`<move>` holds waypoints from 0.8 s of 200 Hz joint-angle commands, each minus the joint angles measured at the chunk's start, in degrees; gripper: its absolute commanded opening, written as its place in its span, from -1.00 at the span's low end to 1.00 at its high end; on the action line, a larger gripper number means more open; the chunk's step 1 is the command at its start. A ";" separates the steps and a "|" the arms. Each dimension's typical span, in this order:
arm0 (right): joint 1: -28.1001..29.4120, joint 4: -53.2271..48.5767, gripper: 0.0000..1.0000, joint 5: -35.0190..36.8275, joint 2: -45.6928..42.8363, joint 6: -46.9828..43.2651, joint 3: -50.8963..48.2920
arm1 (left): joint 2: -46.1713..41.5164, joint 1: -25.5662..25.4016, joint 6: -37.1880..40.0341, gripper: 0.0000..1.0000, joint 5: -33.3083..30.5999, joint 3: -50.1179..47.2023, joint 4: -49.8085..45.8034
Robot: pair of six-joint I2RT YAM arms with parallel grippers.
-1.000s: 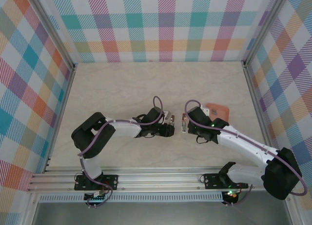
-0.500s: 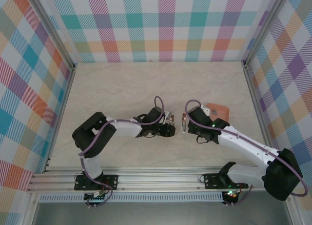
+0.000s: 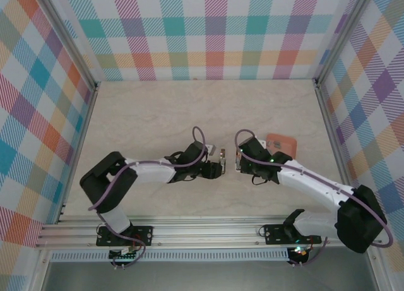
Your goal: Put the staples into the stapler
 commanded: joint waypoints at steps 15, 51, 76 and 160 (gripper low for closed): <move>1.76 4.07 -0.63 -1.87 4.86 -1.21 3.54 | -8.42 -0.22 -2.07 0.24 -12.58 -7.06 3.40; 4.80 5.35 -0.63 -1.04 12.03 -0.36 7.05 | -14.92 0.48 -4.99 0.55 -22.16 -13.83 3.51; 6.07 6.23 -0.64 -1.12 15.64 0.49 9.03 | -16.93 1.34 -7.83 0.87 -26.86 -16.00 1.48; 8.22 5.72 -0.65 -1.00 22.61 1.33 13.87 | -13.46 2.55 -7.66 0.99 -25.72 -15.25 1.09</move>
